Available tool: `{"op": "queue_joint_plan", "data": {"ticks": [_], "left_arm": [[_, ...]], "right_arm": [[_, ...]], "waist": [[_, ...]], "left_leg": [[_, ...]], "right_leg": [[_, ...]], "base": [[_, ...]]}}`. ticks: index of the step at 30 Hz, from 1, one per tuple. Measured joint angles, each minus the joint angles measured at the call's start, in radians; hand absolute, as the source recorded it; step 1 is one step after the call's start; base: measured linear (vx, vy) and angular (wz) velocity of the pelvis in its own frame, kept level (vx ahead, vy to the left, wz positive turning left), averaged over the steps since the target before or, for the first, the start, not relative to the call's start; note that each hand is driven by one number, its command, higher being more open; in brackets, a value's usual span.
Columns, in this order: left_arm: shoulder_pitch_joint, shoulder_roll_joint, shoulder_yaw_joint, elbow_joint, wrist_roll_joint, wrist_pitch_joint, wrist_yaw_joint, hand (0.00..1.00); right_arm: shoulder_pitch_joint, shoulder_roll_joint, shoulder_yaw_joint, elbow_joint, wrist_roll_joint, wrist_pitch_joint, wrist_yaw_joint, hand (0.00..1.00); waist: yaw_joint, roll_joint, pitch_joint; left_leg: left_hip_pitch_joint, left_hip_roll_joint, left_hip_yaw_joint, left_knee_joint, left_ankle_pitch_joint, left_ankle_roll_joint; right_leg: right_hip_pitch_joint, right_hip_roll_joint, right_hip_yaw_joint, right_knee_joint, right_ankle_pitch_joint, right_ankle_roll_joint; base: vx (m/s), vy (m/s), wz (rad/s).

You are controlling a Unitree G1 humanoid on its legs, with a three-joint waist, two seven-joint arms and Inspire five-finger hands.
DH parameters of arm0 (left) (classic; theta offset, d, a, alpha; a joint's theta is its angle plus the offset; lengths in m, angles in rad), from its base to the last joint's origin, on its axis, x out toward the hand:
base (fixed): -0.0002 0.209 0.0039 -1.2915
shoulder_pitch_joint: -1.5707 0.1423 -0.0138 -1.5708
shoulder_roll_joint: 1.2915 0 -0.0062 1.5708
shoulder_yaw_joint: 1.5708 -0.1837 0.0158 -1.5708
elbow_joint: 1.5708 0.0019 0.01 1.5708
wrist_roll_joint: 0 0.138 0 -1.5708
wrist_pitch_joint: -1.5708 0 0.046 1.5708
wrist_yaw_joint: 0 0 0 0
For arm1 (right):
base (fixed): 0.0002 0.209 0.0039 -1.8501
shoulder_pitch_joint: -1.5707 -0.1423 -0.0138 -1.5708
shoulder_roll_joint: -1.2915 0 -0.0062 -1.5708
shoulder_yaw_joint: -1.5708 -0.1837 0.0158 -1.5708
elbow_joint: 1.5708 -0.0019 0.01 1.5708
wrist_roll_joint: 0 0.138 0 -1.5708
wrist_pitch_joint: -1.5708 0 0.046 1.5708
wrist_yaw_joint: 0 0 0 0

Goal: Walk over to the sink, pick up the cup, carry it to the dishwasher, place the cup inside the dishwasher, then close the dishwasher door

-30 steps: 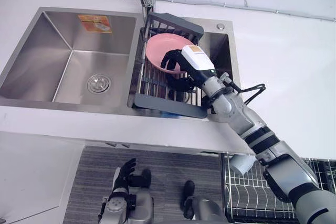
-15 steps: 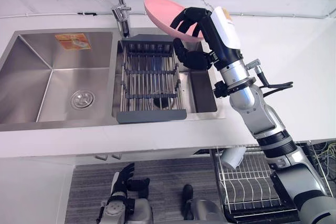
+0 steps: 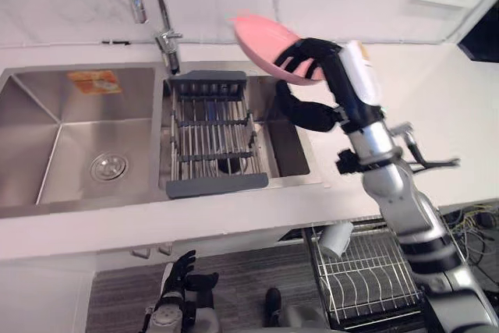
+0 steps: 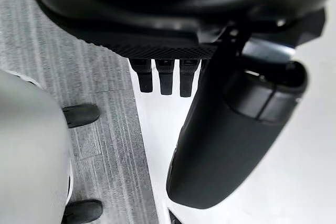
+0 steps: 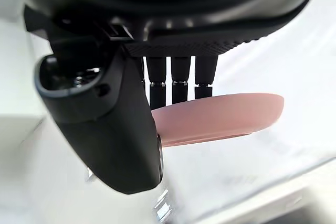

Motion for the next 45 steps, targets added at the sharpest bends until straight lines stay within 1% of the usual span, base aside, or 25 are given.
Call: {"op": "queue_joint_plan", "data": {"ticks": [1, 3, 4, 6, 7, 9, 10, 13, 15, 18, 19, 20, 22, 24, 25, 27, 28, 29, 32, 33, 36, 37, 40, 45], "left_arm": [[0.004, -0.003, 0.01, 0.002, 0.005, 0.001, -0.002, 0.9], [0.01, -0.006, 0.018, 0.027, 0.013, 0.002, -0.004, 0.9], [0.014, -0.009, 0.017, 0.035, 0.018, 0.003, -0.009, 0.9], [0.023, -0.018, 0.017, 0.038, 0.028, 0.003, -0.014, 0.9], [0.033, -0.022, 0.016, 0.041, 0.034, 0.003, -0.016, 0.9], [0.039, -0.033, 0.016, 0.044, 0.034, 0.002, -0.016, 0.9], [0.04, -0.042, 0.015, 0.047, 0.034, 0.002, -0.016, 0.9], [0.039, -0.057, 0.014, 0.047, 0.033, -0.001, -0.018, 0.9], [0.039, -0.062, 0.014, 0.043, 0.033, -0.004, -0.019, 0.9], [0.037, -0.078, 0.014, 0.033, 0.033, -0.005, -0.018, 0.9], [0.036, -0.087, 0.013, 0.027, 0.033, -0.006, -0.019, 0.9], [0.034, -0.089, 0.013, 0.025, 0.033, -0.007, -0.019, 0.9], [0.023, -0.099, 0.007, 0.019, 0.033, -0.008, -0.019, 0.9], [0.008, -0.105, 0.006, 0.016, 0.032, -0.011, -0.019, 0.9], [0.001, -0.11, 0.005, 0.015, 0.032, -0.012, -0.019, 0.9], [-0.011, -0.113, 0.004, 0.007, 0.032, -0.015, -0.019, 0.9], [-0.011, -0.114, 0.004, 0.001, 0.032, -0.015, -0.019, 0.9], [-0.011, -0.116, 0.003, -0.011, 0.032, -0.017, -0.019, 0.9], [-0.021, -0.113, -0.018, -0.021, 0.03, -0.019, -0.016, 0.9], [-0.031, -0.114, -0.023, -0.023, 0.03, -0.02, -0.016, 0.9], [-0.051, -0.117, -0.036, -0.024, 0.029, -0.02, -0.016, 0.9], [-0.055, -0.12, -0.036, -0.025, 0.026, -0.02, -0.016, 0.9], [-0.063, -0.121, -0.037, -0.041, 0.024, -0.02, -0.015, 0.9], [-0.069, -0.121, -0.037, -0.053, 0.025, -0.02, -0.014, 0.9]], "right_arm": [[0.034, 0.007, -0.034, -0.011, 0.0, 0.0, -0.001, 0.3], [0.137, 0.041, -0.152, -0.028, 0.0, 0.005, -0.008, 0.3], [0.181, 0.06, -0.2, -0.034, 0.001, 0.01, -0.012, 0.3], [0.227, 0.076, -0.245, -0.035, 0.001, 0.013, -0.022, 0.3], [0.263, 0.084, -0.273, -0.035, 0.002, 0.022, -0.03, 0.3], [0.293, 0.088, -0.288, -0.035, 0.002, 0.032, -0.031, 0.3], [0.319, 0.096, -0.295, -0.034, 0.002, 0.034, -0.032, 0.3], [0.342, 0.126, -0.296, -0.007, 0.003, 0.035, -0.032, 0.3], [0.362, 0.143, -0.295, 0.039, 0.004, 0.036, -0.032, 0.3], [0.39, 0.166, -0.294, 0.129, 0.025, 0.052, -0.03, 0.3], [0.396, 0.171, -0.295, 0.156, 0.046, 0.065, -0.029, 0.3], [0.396, 0.175, -0.296, 0.169, 0.053, 0.073, -0.029, 0.3], [0.396, 0.187, -0.295, 0.224, 0.088, 0.088, -0.023, 0.3], [0.395, 0.202, -0.295, 0.261, 0.121, 0.1, -0.022, 0.3], [0.391, 0.208, -0.294, 0.291, 0.128, 0.106, -0.022, 0.3], [0.381, 0.212, -0.285, 0.328, 0.162, 0.115, -0.023, 0.3], [0.378, 0.213, -0.282, 0.335, 0.163, 0.121, -0.023, 0.3], [0.365, 0.213, -0.275, 0.353, 0.166, 0.122, -0.022, 0.3], [0.309, 0.215, -0.272, 0.396, 0.202, 0.124, -0.026, 0.3], [0.289, 0.214, -0.274, 0.408, 0.203, 0.125, -0.031, 0.3], [0.251, 0.215, -0.273, 0.432, 0.211, 0.126, -0.035, 0.3], [0.235, 0.215, -0.273, 0.451, 0.227, 0.129, -0.035, 0.9], [0.208, 0.215, -0.272, 0.483, 0.236, 0.134, -0.039, 0.9], [0.192, 0.217, -0.272, 0.481, 0.238, 0.14, -0.055, 0.9]], "waist": [[-0.006, 0.0, -0.005], [-0.046, 0.007, -0.011], [-0.065, 0.016, -0.018], [-0.085, 0.033, -0.028], [-0.105, 0.052, -0.038], [-0.119, 0.069, -0.046], [-0.127, 0.084, -0.049], [-0.143, 0.101, -0.047], [-0.143, 0.107, -0.045], [-0.143, 0.128, -0.033], [-0.143, 0.139, -0.025], [-0.143, 0.143, -0.02], [-0.135, 0.16, 0.006], [-0.119, 0.168, 0.024], [-0.114, 0.171, 0.03], [-0.104, 0.17, 0.053], [-0.1, 0.17, 0.055], [-0.089, 0.169, 0.062], [-0.086, 0.173, 0.087], [-0.086, 0.173, 0.104], [-0.079, 0.172, 0.131], [-0.073, 0.172, 0.133], [-0.062, 0.172, 0.154], [-0.062, 0.171, 0.167]], "left_leg": [[0.002, -0.001, 0.012, 0.001, -0.005, 0.001], [0.013, -0.006, 0.055, 0.016, -0.026, 0.006], [0.016, -0.007, 0.082, 0.022, -0.036, 0.008], [0.017, -0.009, 0.114, 0.029, -0.051, 0.01], [0.017, -0.012, 0.144, 0.037, -0.061, 0.012], [0.017, -0.014, 0.154, 0.049, -0.072, 0.014], [0.017, -0.014, 0.177, 0.061, -0.082, 0.014], [0.016, -0.014, 0.212, 0.068, -0.092, 0.015], [0.015, -0.013, 0.235, 0.077, -0.101, 0.016], [-0.01, -0.009, 0.259, 0.112, -0.119, 0.017], [-0.025, -0.008, 0.266, 0.125, -0.125, 0.019], [-0.031, -0.007, 0.273, 0.131, -0.127, 0.02], [-0.055, 0.002, 0.286, 0.163, -0.137, 0.019], [-0.08, 0.013, 0.291, 0.194, -0.149, 0.018], [-0.097, 0.017, 0.291, 0.207, -0.151, 0.019], [-0.108, 0.024, 0.294, 0.222, -0.153, 0.018], [-0.114, 0.026, 0.296, 0.227, -0.156, 0.017], [-0.124, 0.03, 0.303, 0.238, -0.161, 0.016], [-0.147, 0.04, 0.306, 0.271, -0.174, 0.017], [-0.153, 0.044, 0.306, 0.283, -0.178, 0.017], [-0.17, 0.048, 0.309, 0.3, -0.181, 0.019], [-0.178, 0.048, 0.311, 0.303, -0.181, 0.019], [-0.185, 0.054, 0.312, 0.318, -0.188, 0.018], [-0.196, 0.062, 0.319, 0.342, -0.207, 0.021]], "right_leg": [[0.0, 0.0, 0.012, -0.002, 0.001, 0.002], [-0.002, -0.003, 0.057, -0.008, 0.006, 0.009], [-0.009, -0.003, 0.083, -0.013, 0.01, 0.015], [-0.023, -0.002, 0.119, -0.017, 0.018, 0.02], [-0.033, 0.0, 0.15, -0.019, 0.025, 0.024], [-0.042, 0.003, 0.182, -0.022, 0.031, 0.027], [-0.05, 0.005, 0.208, -0.023, 0.037, 0.03], [-0.069, 0.007, 0.243, -0.023, 0.045, 0.035], [-0.079, 0.011, 0.265, -0.021, 0.046, 0.035], [-0.105, 0.011, 0.283, -0.009, 0.046, 0.035], [-0.121, 0.009, 0.285, 0.0, 0.045, 0.036], [-0.13, 0.009, 0.285, 0.005, 0.045, 0.035], [-0.153, 0.01, 0.281, 0.026, 0.044, 0.035], [-0.175, 0.012, 0.268, 0.043, 0.037, 0.026], [-0.19, 0.011, 0.258, 0.053, 0.029, 0.018], [-0.203, 0.011, 0.245, 0.07, 0.019, 0.014], [-0.213, 0.008, 0.235, 0.077, 0.017, 0.014], [-0.229, 0.004, 0.219, 0.09, 0.015, 0.014], [-0.248, 0.003, 0.207, 0.112, 0.01, 0.013], [-0.249, 0.002, 0.203, 0.118, 0.011, 0.014], [-0.268, 0.0, 0.199, 0.137, 0.014, 0.025], [-0.278, 0.0, 0.198, 0.143, 0.014, 0.025], [-0.286, 0.0, 0.188, 0.157, 0.014, 0.025], [-0.292, 0.001, 0.19, 0.163, 0.014, 0.026]], "base": [[0.01, 0.061, -0.54], [0.0, 0.062, -0.67], [-0.02, 0.047, -0.66], [-0.02, 0.054, -0.67], [-0.01, 0.063, -0.68], [0.01, 0.04, -0.61], [0.0, 0.032, -0.56], [-0.01, 0.019, -0.39], [-0.03, 0.004, -0.34], [-0.01, -0.003, -0.23], [0.0, -0.004, -0.15], [0.01, -0.006, -0.18], [0.02, -0.015, -0.15], [-0.01, -0.034, -0.03], [-0.01, -0.038, 0.05], [-0.01, -0.033, 0.1], [-0.03, -0.03, 0.0], [-0.02, -0.012, -0.08], [-0.01, -0.005, 0.0], [0.01, 0.005, 0.05], [0.0, 0.006, 0.03], [0.0, 0.0, 0.0], [0.0, 0.0, 0.0], [-0.01, 0.014, -0.04]]}}
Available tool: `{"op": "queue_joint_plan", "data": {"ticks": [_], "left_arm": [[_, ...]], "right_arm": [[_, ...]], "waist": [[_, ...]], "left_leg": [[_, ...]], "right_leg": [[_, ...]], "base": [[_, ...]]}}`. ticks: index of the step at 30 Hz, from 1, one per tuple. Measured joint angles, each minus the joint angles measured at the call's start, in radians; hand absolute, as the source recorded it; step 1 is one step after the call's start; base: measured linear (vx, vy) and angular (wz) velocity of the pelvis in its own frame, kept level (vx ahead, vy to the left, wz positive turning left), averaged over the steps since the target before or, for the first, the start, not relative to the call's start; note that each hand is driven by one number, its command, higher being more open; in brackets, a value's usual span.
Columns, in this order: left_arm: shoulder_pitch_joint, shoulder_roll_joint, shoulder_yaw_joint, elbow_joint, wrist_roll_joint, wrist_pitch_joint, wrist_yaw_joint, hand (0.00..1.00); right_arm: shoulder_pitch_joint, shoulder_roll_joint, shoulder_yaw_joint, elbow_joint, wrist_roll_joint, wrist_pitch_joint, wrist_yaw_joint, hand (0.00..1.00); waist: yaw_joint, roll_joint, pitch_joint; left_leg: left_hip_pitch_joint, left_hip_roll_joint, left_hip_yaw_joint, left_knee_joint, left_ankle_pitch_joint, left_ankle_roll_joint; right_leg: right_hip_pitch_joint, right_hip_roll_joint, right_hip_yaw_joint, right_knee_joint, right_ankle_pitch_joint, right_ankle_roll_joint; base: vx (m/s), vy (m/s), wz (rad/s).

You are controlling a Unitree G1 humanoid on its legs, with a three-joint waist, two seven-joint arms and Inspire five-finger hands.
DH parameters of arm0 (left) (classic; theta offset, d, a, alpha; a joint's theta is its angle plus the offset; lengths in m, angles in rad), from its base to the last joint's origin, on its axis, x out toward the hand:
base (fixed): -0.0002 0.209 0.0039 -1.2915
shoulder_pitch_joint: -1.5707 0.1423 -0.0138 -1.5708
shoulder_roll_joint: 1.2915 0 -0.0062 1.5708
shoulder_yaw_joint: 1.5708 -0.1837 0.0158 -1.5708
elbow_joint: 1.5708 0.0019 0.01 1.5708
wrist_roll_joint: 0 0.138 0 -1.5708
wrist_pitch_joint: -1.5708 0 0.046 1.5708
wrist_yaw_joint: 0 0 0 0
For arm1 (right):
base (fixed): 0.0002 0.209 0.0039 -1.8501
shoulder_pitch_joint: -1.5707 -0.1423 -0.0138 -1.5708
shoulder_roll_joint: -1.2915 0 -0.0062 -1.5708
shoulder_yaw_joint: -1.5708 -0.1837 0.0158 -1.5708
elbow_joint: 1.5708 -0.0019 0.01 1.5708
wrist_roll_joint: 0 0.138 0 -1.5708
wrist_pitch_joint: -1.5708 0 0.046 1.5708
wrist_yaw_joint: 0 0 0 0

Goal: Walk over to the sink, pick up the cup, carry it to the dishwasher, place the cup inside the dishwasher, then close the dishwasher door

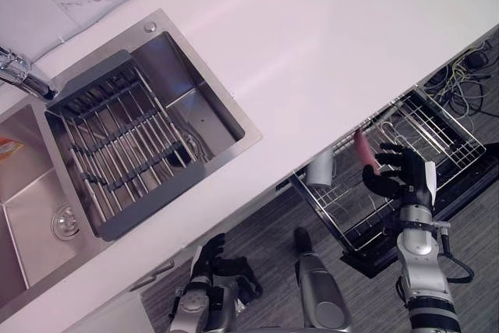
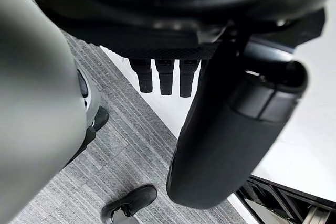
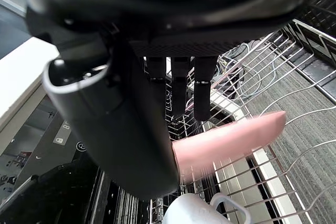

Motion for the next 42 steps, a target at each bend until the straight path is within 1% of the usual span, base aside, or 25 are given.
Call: {"op": "queue_joint_plan", "data": {"ticks": [5, 7, 10, 12, 13, 14, 17, 18, 21, 22, 23, 25, 26, 27, 28, 29, 30, 31, 33, 34, 35, 36, 38, 39, 42], "left_arm": [[-0.003, 0.0, -0.001, -0.001, 0.0, 0.0, 0.0, 0.9], [-0.003, -0.001, -0.001, -0.002, 0.0, 0.0, 0.0, 0.9], [-0.004, -0.002, 0.004, -0.006, 0.0, 0.0, 0.001, 0.9], [-0.006, -0.004, 0.005, -0.006, 0.001, 0.001, 0.001, 0.9], [-0.006, -0.006, 0.006, -0.006, 0.001, 0.001, 0.001, 0.9], [-0.006, -0.007, 0.007, -0.006, 0.001, 0.001, 0.001, 0.9], [-0.007, -0.009, 0.028, -0.007, 0.001, 0.004, 0.001, 0.9], [-0.007, -0.009, 0.036, -0.007, 0.001, 0.005, 0.001, 0.9], [-0.006, -0.014, 0.065, -0.006, 0.002, 0.009, 0.001, 0.9], [-0.005, -0.011, 0.067, -0.006, 0.002, 0.011, 0.001, 0.9], [-0.003, -0.01, 0.068, -0.005, 0.002, 0.012, 0.001, 0.9], [0.005, -0.007, 0.086, -0.002, 0.002, 0.013, -0.001, 0.9], [0.004, -0.007, 0.089, -0.001, 0.002, 0.014, -0.001, 0.9], [0.004, -0.008, 0.093, 0.002, 0.002, 0.015, -0.001, 0.9], [0.005, -0.007, 0.094, 0.003, 0.002, 0.016, -0.001, 0.9], [0.006, -0.007, 0.094, 0.004, 0.001, 0.017, -0.001, 0.9], [0.007, -0.006, 0.094, 0.004, 0.001, 0.019, -0.002, 0.9], [0.008, -0.005, 0.094, 0.004, 0.001, 0.019, -0.002, 0.9], [0.012, 0.002, 0.097, 0.006, 0.001, 0.024, -0.002, 0.9], [0.012, 0.003, 0.098, 0.006, 0.001, 0.024, -0.002, 0.9], [0.012, 0.006, 0.098, 0.006, 0.001, 0.024, -0.002, 0.9], [0.012, 0.006, 0.098, 0.006, 0.0, 0.024, -0.002, 0.9], [0.012, 0.0, 0.098, 0.006, 0.0, 0.024, -0.004, 0.9], [0.012, -0.001, 0.098, 0.006, -0.001, 0.024, -0.004, 0.9], [0.013, -0.007, 0.098, 0.005, -0.012, 0.024, -0.005, 0.9]], "right_arm": [[0.008, 0.008, -0.002, -0.015, 0.0, 0.002, -0.014, 0.9], [0.02, 0.021, -0.005, -0.055, 0.003, 0.003, -0.017, 0.9], [0.067, 0.038, -0.006, -0.171, 0.006, 0.002, -0.017, 0.9], [0.1, 0.063, -0.021, -0.258, 0.033, 0.002, -0.019, 0.9], [0.139, 0.087, -0.045, -0.33, 0.039, 0.001, -0.019, 0.9], [0.153, 0.098, -0.055, -0.358, 0.039, 0.0, -0.021, 0.9], [0.234, 0.14, -0.108, -0.45, 0.04, -0.011, -0.031, 0.9], [0.286, 0.16, -0.144, -0.486, 0.041, -0.021, -0.032, 0.9], [0.366, 0.2, -0.196, -0.508, 0.051, -0.032, -0.032, 0.9], [0.403, 0.22, -0.208, -0.504, 0.08, -0.041, -0.027, 0.9], [0.419, 0.231, -0.211, -0.497, 0.087, -0.044, -0.026, 0.9], [0.463, 0.264, -0.215, -0.416, 0.162, -0.051, -0.001, 0.9], [0.472, 0.272, -0.222, -0.384, 0.18, -0.051, 0.009, 0.9], [0.481, 0.286, -0.238, -0.309, 0.2, -0.051, 0.018, 0.9], [0.482, 0.294, -0.256, -0.225, 0.251, -0.051, 0.032, 0.9], [0.481, 0.297, -0.265, -0.184, 0.283, -0.05, 0.04, 0.9], [0.479, 0.298, -0.28, -0.105, 0.333, -0.045, 0.053, 0.9], [0.476, 0.298, -0.282, -0.069, 0.356, -0.04, 0.056, 0.9], [0.463, 0.3, -0.284, 0.034, 0.457, -0.034, 0.077, 0.9], [0.459, 0.301, -0.284, 0.058, 0.482, -0.034, 0.083, 0.9], [0.441, 0.302, -0.284, 0.108, 0.54, -0.034, 0.094, 0.9], [0.43, 0.304, -0.285, 0.124, 0.558, -0.033, 0.098, 0.9], [0.378, 0.306, -0.285, 0.188, 0.654, -0.033, 0.113, 0.9], [0.363, 0.306, -0.285, 0.2, 0.676, -0.033, 0.117, 0.9], [0.284, 0.306, -0.285, 0.214, 0.78, -0.035, 0.124, 0.9]], "waist": [[0.0, -0.001, 0.007], [0.0, -0.002, 0.007], [0.002, -0.005, 0.009], [0.002, -0.008, 0.011], [0.001, -0.01, 0.012], [0.0, -0.013, 0.013], [-0.002, -0.031, 0.018], [-0.004, -0.042, 0.015], [-0.009, -0.059, 0.008], [-0.011, -0.064, 0.006], [-0.015, -0.068, 0.004], [-0.036, -0.09, -0.012], [-0.038, -0.095, -0.017], [-0.042, -0.101, -0.025], [-0.047, -0.106, -0.031], [-0.047, -0.107, -0.032], [-0.049, -0.107, -0.034], [-0.05, -0.107, -0.034], [-0.059, -0.106, -0.034], [-0.059, -0.106, -0.034], [-0.059, -0.106, -0.034], [-0.059, -0.106, -0.034], [-0.06, -0.104, -0.034], [-0.06, -0.103, -0.033], [-0.06, -0.092, -0.027]], "left_leg": [[-0.005, 0.001, 0.005, 0.009, -0.005, 0.003], [-0.005, 0.002, 0.005, 0.011, -0.006, 0.003], [-0.006, 0.009, 0.007, 0.022, -0.012, 0.001], [-0.005, 0.02, 0.011, 0.04, -0.024, 0.0], [-0.005, 0.027, 0.013, 0.052, -0.032, 0.0], [-0.004, 0.028, 0.013, 0.056, -0.034, 0.0], [0.004, 0.04, 0.017, 0.073, -0.048, -0.004], [0.006, 0.045, 0.018, 0.081, -0.051, -0.004], [0.022, 0.062, 0.032, 0.1, -0.061, -0.01], [0.037, 0.068, 0.037, 0.104, -0.071, -0.014], [0.043, 0.07, 0.039, 0.108, -0.073, -0.014], [0.062, 0.072, 0.042, 0.112, -0.086, -0.017], [0.066, 0.072, 0.045, 0.114, -0.089, -0.017], [0.069, 0.072, 0.045, 0.12, -0.095, -0.018], [0.072, 0.073, 0.047, 0.127, -0.101, -0.017], [0.075, 0.073, 0.048, 0.129, -0.104, -0.017], [0.08, 0.072, 0.051, 0.133, -0.108, -0.016], [0.083, 0.07, 0.054, 0.133, -0.109, -0.016], [0.093, 0.07, 0.067, 0.138, -0.116, -0.017], [0.095, 0.07, 0.071, 0.139, -0.117, -0.017], [0.093, 0.068, 0.077, 0.143, -0.12, -0.016], [0.092, 0.066, 0.08, 0.144, -0.121, -0.015], [0.086, 0.055, 0.084, 0.144, -0.123, -0.012], [0.084, 0.053, 0.083, 0.144, -0.124, -0.011], [0.067, 0.041, 0.078, 0.144, -0.123, -0.004]], "right_leg": [[-0.005, -0.001, 0.005, 0.005, 0.0, 0.001], [-0.005, 0.0, 0.005, 0.005, 0.0, 0.001], [-0.004, 0.004, 0.005, 0.007, 0.0, 0.001], [0.001, 0.01, 0.005, 0.008, 0.0, 0.001], [0.005, 0.014, 0.005, 0.008, -0.001, 0.001], [0.008, 0.015, 0.006, 0.008, -0.002, 0.001], [0.019, 0.022, 0.005, 0.012, -0.01, 0.0], [0.021, 0.024, 0.003, 0.017, -0.014, -0.001], [0.038, 0.033, 0.0, 0.019, -0.016, -0.003], [0.051, 0.038, 0.0, 0.02, -0.02, -0.004], [0.056, 0.04, 0.0, 0.022, -0.022, -0.004], [0.065, 0.041, 0.001, 0.04, -0.041, -0.003], [0.066, 0.041, 0.003, 0.045, -0.045, -0.003], [0.066, 0.041, 0.003, 0.051, -0.052, -0.002], [0.066, 0.041, 0.005, 0.06, -0.059, 0.0], [0.066, 0.041, 0.006, 0.066, -0.063, 0.0], [0.066, 0.04, 0.009, 0.077, -0.069, 0.001], [0.065, 0.039, 0.011, 0.082, -0.072, 0.002], [0.061, 0.04, 0.019, 0.102, -0.078, 0.002], [0.06, 0.04, 0.02, 0.105, -0.079, 0.002], [0.051, 0.039, 0.02, 0.116, -0.081, 0.003], [0.046, 0.037, 0.021, 0.12, -0.083, 0.004], [0.029, 0.029, 0.027, 0.137, -0.089, 0.008], [0.027, 0.027, 0.027, 0.138, -0.09, 0.008], [0.01, 0.013, 0.025, 0.145, -0.09, 0.01]], "base": [[0.0, 0.007, -0.02], [0.0, 0.0, 0.0], [0.0, -0.001, -0.02], [0.0, 0.002, -0.06], [0.0, 0.006, -0.05], [0.01, 0.006, -0.05], [0.01, 0.001, -0.02], [0.0, 0.0, 0.0], [0.04, -0.003, -0.06], [0.03, 0.0, -0.13], [0.02, 0.001, -0.11], [0.02, 0.005, -0.06], [0.02, 0.008, -0.05], [0.01, 0.017, -0.05], [0.01, 0.015, -0.03], [0.01, 0.027, -0.05], [0.01, 0.016, -0.05], [0.01, 0.032, -0.09], [0.01, 0.025, -0.16], [0.0, 0.019, -0.18], [-0.01, 0.014, -0.13], [-0.02, 0.015, -0.12], [-0.03, 0.017, -0.03], [-0.04, 0.021, 0.03], [-0.03, 0.023, 0.07]]}}
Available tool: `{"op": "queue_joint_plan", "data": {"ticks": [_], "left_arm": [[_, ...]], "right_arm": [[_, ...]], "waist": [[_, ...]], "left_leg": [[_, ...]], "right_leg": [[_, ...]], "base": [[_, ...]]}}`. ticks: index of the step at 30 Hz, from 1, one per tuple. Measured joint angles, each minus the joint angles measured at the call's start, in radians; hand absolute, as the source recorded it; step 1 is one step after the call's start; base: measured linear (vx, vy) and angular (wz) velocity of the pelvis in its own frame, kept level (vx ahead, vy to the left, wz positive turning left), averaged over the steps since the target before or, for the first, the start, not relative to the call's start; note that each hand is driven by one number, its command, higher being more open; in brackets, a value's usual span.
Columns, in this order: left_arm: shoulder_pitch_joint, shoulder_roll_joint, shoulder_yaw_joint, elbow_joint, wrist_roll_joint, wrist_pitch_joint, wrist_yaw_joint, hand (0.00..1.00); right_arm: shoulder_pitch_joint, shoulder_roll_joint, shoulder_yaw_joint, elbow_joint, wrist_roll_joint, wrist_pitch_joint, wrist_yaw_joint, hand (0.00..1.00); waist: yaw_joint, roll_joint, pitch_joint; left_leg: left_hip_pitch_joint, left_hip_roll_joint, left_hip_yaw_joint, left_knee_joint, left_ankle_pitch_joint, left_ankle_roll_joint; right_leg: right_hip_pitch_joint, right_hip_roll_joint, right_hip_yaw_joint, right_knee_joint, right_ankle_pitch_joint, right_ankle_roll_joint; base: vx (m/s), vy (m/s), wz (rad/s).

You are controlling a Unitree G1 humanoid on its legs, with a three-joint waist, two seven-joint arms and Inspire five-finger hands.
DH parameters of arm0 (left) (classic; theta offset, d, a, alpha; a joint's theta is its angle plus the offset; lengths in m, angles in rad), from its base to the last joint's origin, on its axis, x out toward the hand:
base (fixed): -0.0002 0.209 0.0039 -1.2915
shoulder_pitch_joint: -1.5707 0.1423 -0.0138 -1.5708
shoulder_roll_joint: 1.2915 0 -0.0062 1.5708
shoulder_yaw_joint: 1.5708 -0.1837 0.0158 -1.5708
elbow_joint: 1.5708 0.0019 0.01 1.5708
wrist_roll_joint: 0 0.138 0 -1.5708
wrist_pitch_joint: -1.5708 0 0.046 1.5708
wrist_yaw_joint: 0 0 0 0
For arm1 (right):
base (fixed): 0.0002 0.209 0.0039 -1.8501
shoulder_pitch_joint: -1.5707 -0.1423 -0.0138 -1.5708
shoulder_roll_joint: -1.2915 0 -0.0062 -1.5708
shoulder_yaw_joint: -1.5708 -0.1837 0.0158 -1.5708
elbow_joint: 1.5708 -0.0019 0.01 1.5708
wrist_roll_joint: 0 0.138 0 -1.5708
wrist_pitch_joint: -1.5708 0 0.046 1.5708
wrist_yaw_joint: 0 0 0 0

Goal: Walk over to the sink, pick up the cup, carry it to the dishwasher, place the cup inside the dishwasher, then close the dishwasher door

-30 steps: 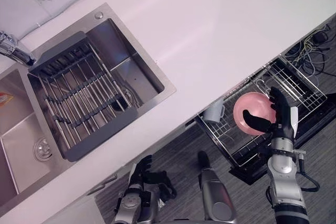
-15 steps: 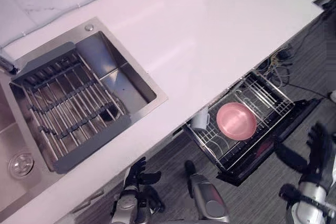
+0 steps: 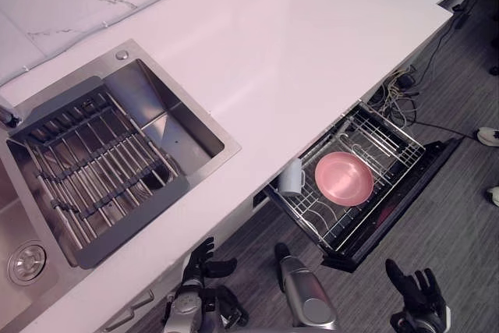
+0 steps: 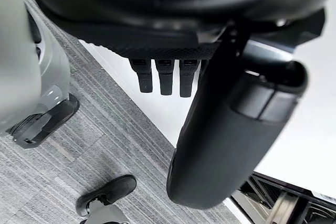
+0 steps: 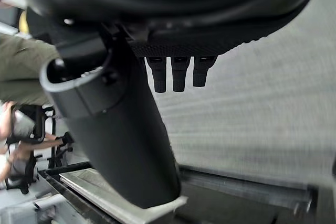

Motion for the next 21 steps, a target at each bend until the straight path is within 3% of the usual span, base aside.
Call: {"op": "queue_joint_plan", "data": {"ticks": [5, 8, 10, 15, 21], "left_arm": [[0.005, -0.01, -0.006, -0.003, -0.007, 0.0, -0.01, 0.9], [0.002, -0.01, -0.014, -0.005, -0.007, -0.001, -0.017, 0.9], [-0.004, -0.021, -0.017, -0.006, -0.007, -0.002, -0.018, 0.9], [-0.005, -0.023, -0.031, -0.012, 0.002, -0.002, -0.018, 0.9], [-0.007, -0.031, -0.055, -0.036, 0.013, -0.003, -0.023, 0.9]], "right_arm": [[-0.067, -0.011, 0.052, -0.048, 0.189, -0.023, -0.004, 0.9], [-0.065, -0.008, 0.146, -0.128, 0.273, -0.031, -0.012, 0.9], [-0.08, -0.01, 0.216, -0.242, 0.328, -0.067, -0.012, 0.9], [-0.168, -0.014, 0.279, -0.29, 0.4, -0.12, -0.042, 0.9], [-0.313, -0.073, 0.376, -0.25, 0.427, -0.108, -0.05, 0.9]], "waist": [[0.005, 0.029, 0.018], [0.004, 0.043, 0.024], [0.022, 0.063, 0.021], [0.057, 0.081, 0.021], [0.087, 0.107, 0.019]], "left_leg": [[-0.032, -0.035, -0.013, -0.021, 0.012, 0.02], [-0.042, -0.061, -0.022, -0.053, 0.028, 0.033], [-0.054, -0.073, -0.038, -0.065, 0.04, 0.042], [-0.055, -0.091, -0.068, -0.108, 0.072, 0.045], [-0.062, -0.098, -0.098, -0.142, 0.107, 0.041]], "right_leg": [[-0.029, -0.034, -0.008, 0.0, 0.005, 0.011], [-0.033, -0.056, -0.015, -0.024, 0.019, 0.024], [-0.029, -0.071, -0.033, -0.045, 0.031, 0.031], [-0.011, -0.09, -0.068, -0.079, 0.046, 0.031], [-0.008, -0.096, -0.099, -0.094, 0.06, 0.024]], "base": [[-0.01, 0.042, 0.12], [0.0, 0.056, 0.11], [0.01, 0.052, 0.26], [0.02, 0.003, 0.21], [0.02, -0.028, 0.17]]}}
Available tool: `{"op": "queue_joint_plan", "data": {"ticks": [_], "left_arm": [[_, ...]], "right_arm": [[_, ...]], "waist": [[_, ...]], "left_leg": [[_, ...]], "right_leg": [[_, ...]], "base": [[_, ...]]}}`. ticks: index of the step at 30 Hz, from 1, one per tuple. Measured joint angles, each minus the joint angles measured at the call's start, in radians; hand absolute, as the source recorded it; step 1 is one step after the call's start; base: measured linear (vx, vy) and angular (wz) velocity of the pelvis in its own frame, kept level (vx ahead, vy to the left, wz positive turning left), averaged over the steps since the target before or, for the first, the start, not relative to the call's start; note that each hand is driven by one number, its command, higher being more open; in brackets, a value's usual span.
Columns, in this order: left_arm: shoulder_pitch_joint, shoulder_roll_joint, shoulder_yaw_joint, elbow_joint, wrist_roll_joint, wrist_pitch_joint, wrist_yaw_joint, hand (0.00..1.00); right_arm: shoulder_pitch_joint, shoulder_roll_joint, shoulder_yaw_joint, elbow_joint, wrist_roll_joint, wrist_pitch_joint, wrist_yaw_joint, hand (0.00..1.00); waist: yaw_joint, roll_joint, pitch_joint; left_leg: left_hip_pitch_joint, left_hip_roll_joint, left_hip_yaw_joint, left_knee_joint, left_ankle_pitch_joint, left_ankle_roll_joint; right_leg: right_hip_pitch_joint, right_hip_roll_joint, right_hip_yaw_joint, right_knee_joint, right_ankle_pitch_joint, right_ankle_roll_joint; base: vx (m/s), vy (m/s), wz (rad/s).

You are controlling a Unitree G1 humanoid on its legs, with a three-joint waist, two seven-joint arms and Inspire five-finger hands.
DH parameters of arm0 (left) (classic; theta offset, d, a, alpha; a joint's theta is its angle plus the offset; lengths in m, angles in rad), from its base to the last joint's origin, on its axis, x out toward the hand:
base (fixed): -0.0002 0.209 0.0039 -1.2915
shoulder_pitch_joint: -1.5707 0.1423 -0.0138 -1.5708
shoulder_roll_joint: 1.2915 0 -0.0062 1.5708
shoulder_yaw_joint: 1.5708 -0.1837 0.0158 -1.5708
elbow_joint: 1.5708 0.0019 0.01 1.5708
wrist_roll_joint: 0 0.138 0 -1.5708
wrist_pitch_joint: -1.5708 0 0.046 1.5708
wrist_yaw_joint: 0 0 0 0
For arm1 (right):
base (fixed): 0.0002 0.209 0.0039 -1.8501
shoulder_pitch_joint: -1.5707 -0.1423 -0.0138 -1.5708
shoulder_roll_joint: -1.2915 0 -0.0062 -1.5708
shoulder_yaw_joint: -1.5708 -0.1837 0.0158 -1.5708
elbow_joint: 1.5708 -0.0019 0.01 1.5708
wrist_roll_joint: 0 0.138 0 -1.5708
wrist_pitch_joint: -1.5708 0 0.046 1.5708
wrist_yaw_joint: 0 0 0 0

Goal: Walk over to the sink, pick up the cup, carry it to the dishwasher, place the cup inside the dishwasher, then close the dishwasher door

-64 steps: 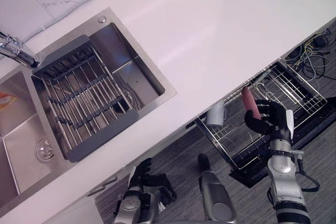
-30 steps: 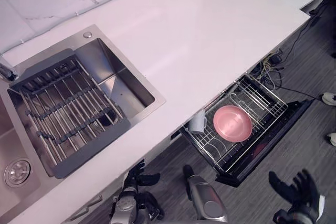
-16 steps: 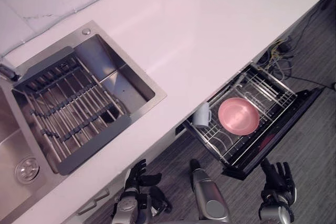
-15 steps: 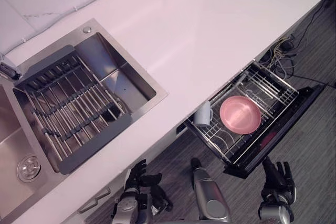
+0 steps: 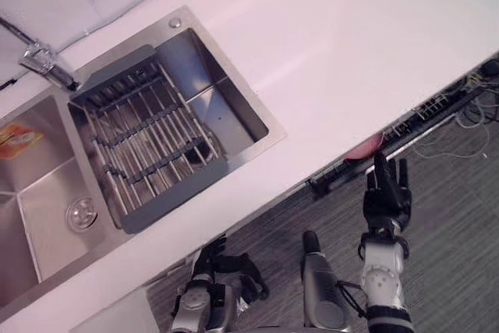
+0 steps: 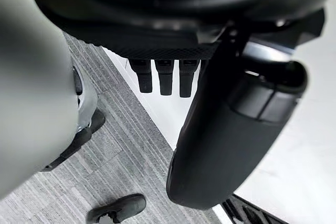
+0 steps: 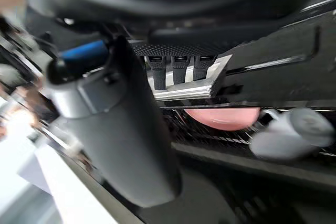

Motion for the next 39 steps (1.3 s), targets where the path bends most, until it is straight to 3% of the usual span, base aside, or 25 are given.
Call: {"op": "queue_joint_plan", "data": {"ticks": [7, 14, 19, 28, 31, 39], "left_arm": [[-0.002, 0.019, -0.023, -0.012, 0.004, -0.014, 0.0, 0.9], [-0.002, 0.026, -0.023, -0.009, 0.01, -0.007, 0.0, 0.9], [-0.002, 0.029, -0.022, -0.002, 0.011, 0.002, 0.0, 0.9], [0.025, 0.08, -0.013, 0.004, 0.011, 0.009, 0.001, 0.9], [0.056, 0.083, 0.006, 0.004, 0.01, 0.015, 0.001, 0.9], [0.102, 0.103, 0.019, 0.008, 0.01, 0.025, 0.002, 0.9]], "right_arm": [[-0.07, -0.117, 0.046, 0.054, -0.14, 0.034, 0.044, 0.9], [-0.082, -0.12, 0.035, 0.083, -0.182, 0.047, 0.075, 0.9], [-0.033, -0.115, 0.026, 0.084, -0.28, 0.063, 0.132, 0.9], [0.193, -0.032, 0.035, 0.161, -0.596, 0.104, 0.153, 0.9], [0.243, -0.023, 0.033, 0.253, -0.712, 0.116, 0.15, 0.9], [0.272, -0.011, 0.026, 0.503, -0.945, 0.151, 0.122, 0.9]], "waist": [[-0.007, 0.002, 0.0], [-0.006, -0.002, -0.003], [-0.003, -0.018, -0.02], [-0.001, -0.094, -0.143], [-0.001, -0.1, -0.186], [0.001, -0.112, -0.227]], "left_leg": [[0.015, -0.007, -0.023, -0.035, 0.028, 0.0], [0.005, -0.001, -0.048, -0.048, 0.05, -0.005], [0.009, 0.009, -0.061, -0.052, 0.058, -0.015], [0.049, 0.007, -0.132, -0.091, 0.076, -0.022], [0.07, -0.004, -0.163, -0.129, 0.093, -0.025], [0.126, -0.028, -0.233, -0.23, 0.149, -0.028]], "right_leg": [[0.024, -0.001, -0.019, -0.026, 0.03, -0.007], [0.049, 0.001, -0.048, -0.08, 0.054, -0.016], [0.061, 0.009, -0.07, -0.085, 0.056, -0.022], [0.145, 0.002, -0.154, -0.115, 0.031, -0.03], [0.175, -0.005, -0.187, -0.131, 0.022, -0.029], [0.251, -0.012, -0.257, -0.186, 0.022, -0.029]], "base": [[-0.01, -0.009, 0.06], [-0.07, -0.022, 0.1], [-0.01, -0.038, 0.08], [0.06, -0.021, 0.22], [0.08, -0.016, 0.29], [0.04, -0.008, 0.26]]}}
